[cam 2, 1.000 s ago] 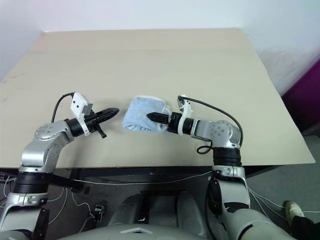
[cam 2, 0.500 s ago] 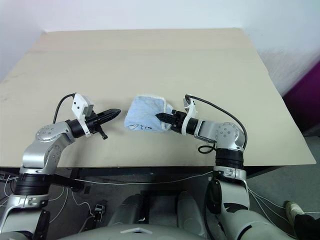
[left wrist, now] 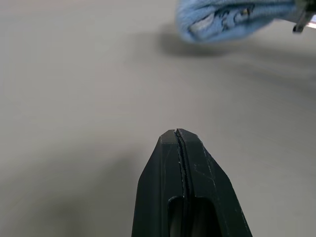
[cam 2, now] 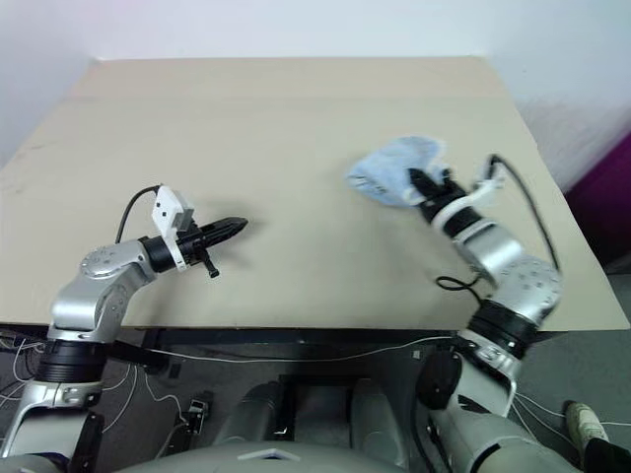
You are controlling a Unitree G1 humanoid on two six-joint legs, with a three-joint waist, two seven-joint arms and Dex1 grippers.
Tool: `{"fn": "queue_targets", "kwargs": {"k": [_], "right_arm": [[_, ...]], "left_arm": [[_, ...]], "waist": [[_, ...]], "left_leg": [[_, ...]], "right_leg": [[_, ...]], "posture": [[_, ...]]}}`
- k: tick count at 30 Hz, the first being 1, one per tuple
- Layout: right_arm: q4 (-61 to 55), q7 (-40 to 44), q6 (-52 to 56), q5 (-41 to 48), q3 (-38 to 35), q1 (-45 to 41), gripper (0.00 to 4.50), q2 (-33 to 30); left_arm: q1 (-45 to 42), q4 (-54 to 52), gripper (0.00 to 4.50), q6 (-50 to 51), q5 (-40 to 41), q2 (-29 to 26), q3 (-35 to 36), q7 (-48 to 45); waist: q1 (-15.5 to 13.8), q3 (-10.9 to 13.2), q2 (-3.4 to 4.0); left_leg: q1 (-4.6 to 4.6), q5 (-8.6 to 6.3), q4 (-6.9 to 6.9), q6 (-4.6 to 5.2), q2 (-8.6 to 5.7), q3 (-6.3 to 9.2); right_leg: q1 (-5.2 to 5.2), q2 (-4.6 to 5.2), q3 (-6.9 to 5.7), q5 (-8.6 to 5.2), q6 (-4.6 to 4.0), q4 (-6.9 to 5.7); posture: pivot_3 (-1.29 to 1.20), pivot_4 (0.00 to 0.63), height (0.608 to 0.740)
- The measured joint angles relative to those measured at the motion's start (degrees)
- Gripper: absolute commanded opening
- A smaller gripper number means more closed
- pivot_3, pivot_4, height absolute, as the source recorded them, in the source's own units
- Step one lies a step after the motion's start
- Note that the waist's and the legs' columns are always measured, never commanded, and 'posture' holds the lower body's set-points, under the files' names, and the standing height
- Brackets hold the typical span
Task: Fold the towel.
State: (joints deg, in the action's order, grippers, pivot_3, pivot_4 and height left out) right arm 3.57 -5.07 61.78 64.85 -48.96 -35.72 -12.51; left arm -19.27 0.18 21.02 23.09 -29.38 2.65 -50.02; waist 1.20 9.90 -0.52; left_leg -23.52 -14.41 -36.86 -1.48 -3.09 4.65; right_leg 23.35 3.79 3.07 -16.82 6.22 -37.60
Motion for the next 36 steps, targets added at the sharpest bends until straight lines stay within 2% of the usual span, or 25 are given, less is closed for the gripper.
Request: {"fn": "queue_targets", "kwargs": {"k": [6, 12, 19, 23, 32, 33, 36], "right_arm": [[-1.3, -13.2, -7.1, 3.1, -5.6, 2.6, 0.05, -2.2], [-2.2, -22.8, -9.2, 5.2, -4.8, 8.2, 0.05, -1.5], [-4.7, -28.4, -12.3, 9.7, -2.9, 11.1, 0.05, -0.6], [-4.8, -30.2, -14.0, 12.2, -2.0, 12.1, 1.12, -0.8], [-5.9, -31.7, -19.7, 15.6, -0.6, 13.4, 4.30, -2.1], [-6.2, -31.8, -20.4, 15.6, -0.3, 14.0, 4.48, -2.1], [-7.1, -32.5, -23.0, 15.1, 0.5, 15.6, 4.48, -2.1]], "left_arm": [[-3.3, 2.4, 0.00, -0.2, -0.1, 2.7, -2.3, -0.6], [-4.1, 3.5, 0.00, -0.6, -0.8, 4.6, -4.3, -1.5], [-4.2, 3.9, 0.00, -1.4, -1.3, 5.3, -4.7, -2.0], [-4.6, 4.3, 0.00, -1.7, -1.3, 5.9, -4.8, -2.1], [-5.5, 5.5, 0.00, -2.5, -1.4, 6.3, -4.8, -2.3], [-5.5, 5.5, 0.00, -2.6, -1.4, 6.3, -4.8, -2.3], [-5.5, 5.8, 0.00, -2.6, -1.4, 6.3, -4.7, -2.3]], "waist": [[-0.1, 0.0, -0.01], [-0.1, 0.0, 0.02], [-0.1, 0.0, 0.03], [-0.1, 0.0, 0.03], [-0.1, 0.0, 0.03], [-0.1, 0.0, 0.03], [-0.1, 0.0, 0.03]], "left_leg": [[0.00, 0.01, -0.01, 0.01, 0.03, -0.03], [0.00, 0.01, -0.02, 0.02, 0.03, -0.05], [0.01, 0.01, -0.04, 0.02, 0.03, -0.05], [0.00, 0.01, -0.04, 0.02, 0.03, -0.05], [0.01, 0.01, -0.06, 0.03, 0.03, -0.05], [0.01, 0.01, -0.06, 0.03, 0.03, -0.05], [0.01, 0.01, -0.07, 0.03, 0.02, -0.05]], "right_leg": [[-0.03, -0.07, 0.01, 0.00, 0.00, 0.00], [-0.03, -0.11, 0.04, 0.00, 0.00, -0.04], [-0.05, -0.12, 0.03, 0.00, 0.01, -0.03], [-0.06, -0.13, 0.02, -0.01, 0.01, -0.03], [-0.08, -0.14, 0.02, -0.01, 0.01, -0.03], [-0.08, -0.14, 0.02, -0.01, 0.01, -0.03], [-0.09, -0.14, 0.02, -0.01, 0.01, -0.03]], "posture": [[0.00, 0.150, 0.740], [0.00, 0.150, 0.740], [0.00, 0.150, 0.740], [0.00, 0.150, 0.740], [0.00, 0.150, 0.740], [0.00, 0.150, 0.740], [0.00, 0.150, 0.740]]}}
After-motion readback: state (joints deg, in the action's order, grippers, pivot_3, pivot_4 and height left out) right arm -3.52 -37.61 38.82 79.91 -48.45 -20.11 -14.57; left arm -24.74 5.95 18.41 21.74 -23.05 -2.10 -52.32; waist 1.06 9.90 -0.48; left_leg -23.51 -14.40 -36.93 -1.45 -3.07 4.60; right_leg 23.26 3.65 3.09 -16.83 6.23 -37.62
